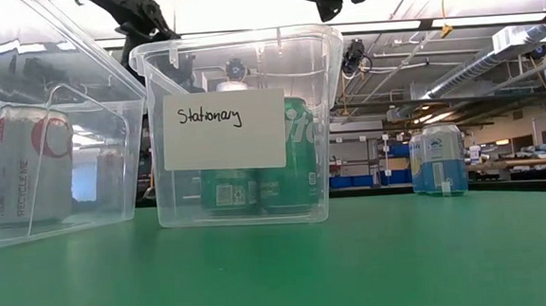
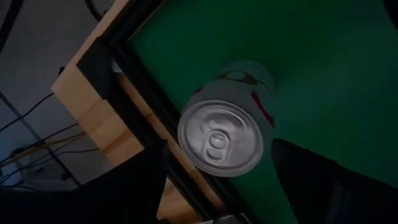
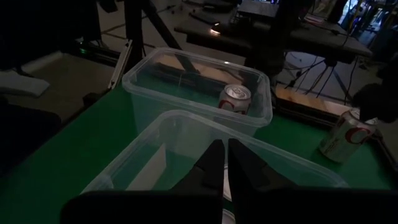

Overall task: Sort soda cans
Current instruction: Put the silver soda can into the bottom left bin

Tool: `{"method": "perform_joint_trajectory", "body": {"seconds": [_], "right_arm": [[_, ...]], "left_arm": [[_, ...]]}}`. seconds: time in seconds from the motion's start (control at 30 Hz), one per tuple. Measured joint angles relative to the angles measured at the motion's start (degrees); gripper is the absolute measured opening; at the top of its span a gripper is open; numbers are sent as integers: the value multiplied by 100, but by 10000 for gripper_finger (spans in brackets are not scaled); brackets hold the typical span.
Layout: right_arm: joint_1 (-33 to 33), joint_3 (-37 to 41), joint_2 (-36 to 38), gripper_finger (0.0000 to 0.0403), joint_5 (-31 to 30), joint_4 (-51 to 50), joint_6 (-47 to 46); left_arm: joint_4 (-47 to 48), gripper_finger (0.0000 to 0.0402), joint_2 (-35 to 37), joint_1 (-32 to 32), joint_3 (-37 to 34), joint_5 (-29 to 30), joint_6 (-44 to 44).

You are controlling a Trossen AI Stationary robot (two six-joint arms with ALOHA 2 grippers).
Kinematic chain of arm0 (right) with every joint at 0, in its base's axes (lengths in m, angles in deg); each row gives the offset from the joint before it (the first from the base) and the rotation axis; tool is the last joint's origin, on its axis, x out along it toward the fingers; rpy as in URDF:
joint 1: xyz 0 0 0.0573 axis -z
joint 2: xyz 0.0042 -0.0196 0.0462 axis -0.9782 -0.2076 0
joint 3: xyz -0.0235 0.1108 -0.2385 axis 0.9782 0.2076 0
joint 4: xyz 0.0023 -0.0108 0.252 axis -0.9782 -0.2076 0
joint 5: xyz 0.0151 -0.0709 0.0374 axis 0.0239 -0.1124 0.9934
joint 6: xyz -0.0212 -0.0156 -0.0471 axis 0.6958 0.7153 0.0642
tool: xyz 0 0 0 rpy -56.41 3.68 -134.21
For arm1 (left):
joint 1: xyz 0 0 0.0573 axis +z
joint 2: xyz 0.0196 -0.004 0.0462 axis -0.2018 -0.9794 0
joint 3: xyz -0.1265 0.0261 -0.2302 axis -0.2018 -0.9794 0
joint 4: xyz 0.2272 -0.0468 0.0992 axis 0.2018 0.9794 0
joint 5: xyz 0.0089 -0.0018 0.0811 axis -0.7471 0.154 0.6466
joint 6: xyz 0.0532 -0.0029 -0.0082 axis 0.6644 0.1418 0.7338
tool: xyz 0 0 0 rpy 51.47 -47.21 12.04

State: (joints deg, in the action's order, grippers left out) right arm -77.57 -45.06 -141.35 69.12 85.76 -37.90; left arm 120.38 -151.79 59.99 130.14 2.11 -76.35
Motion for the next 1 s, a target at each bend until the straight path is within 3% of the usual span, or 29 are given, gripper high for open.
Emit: {"method": "perform_joint_trajectory", "body": {"seconds": [0.23,0.73,1.0], "right_arm": [[0,0,0,16,0,-146,0],[0,0,0,18,0,-243,-87],[0,0,0,20,0,-249,-87]], "left_arm": [[-494,289,-2,564,0,-905,373],[-600,289,48,1015,-484,-1335,516],[-349,289,-17,1017,-136,-1227,670]]}}
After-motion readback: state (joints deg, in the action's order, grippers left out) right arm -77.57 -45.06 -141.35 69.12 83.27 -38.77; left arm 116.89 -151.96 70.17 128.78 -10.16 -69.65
